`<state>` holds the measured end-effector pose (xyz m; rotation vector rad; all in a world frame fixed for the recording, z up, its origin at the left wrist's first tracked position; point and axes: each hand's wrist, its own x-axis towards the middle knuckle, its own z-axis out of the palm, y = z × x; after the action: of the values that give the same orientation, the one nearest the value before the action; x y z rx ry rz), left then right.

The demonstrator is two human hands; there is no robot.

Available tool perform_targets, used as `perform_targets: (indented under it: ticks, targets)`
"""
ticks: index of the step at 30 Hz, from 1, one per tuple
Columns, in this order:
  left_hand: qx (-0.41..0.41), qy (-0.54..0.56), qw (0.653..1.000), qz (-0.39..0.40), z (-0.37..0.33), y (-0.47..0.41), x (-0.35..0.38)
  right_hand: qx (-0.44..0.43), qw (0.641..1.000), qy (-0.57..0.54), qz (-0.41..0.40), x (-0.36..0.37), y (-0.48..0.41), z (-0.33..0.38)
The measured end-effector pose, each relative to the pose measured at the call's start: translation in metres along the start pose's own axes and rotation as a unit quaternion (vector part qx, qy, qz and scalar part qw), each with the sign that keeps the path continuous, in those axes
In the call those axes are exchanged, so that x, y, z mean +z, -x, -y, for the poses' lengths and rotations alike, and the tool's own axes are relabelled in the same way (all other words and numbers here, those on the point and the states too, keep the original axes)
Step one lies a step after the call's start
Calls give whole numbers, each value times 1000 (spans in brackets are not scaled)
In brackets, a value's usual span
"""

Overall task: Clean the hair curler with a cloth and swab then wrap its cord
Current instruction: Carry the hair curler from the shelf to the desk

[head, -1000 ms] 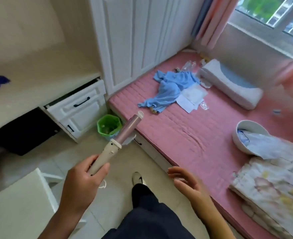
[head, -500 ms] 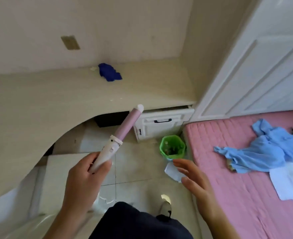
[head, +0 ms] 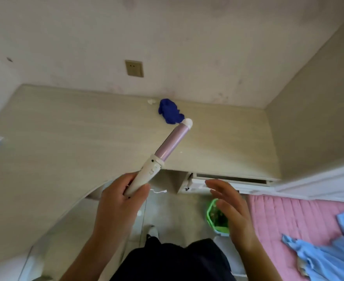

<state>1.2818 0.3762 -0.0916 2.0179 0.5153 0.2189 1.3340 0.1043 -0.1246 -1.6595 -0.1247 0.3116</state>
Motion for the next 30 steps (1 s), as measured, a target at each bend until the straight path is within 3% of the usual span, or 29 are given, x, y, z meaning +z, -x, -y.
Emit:
perform_targets:
  ticks: [5,10,17,23,30]
  targets:
    - [4,-5,1000,1,5,-87,-24,5,999,30,11,30,-67,10]
    - [15,-14,1000,16,-10,-173,-12,3,999,36,-22,23,-144,19]
    - [25,-37,999,10,-27,-253,7,16,999,32,8,9,-242,12]
    - [12,-66,998,18,-20,-299,-10,22,999,20,30,31,-293,15]
    - [77,-85,992,45,-5,-372,-54,35,999,6,1,66,-332,14]
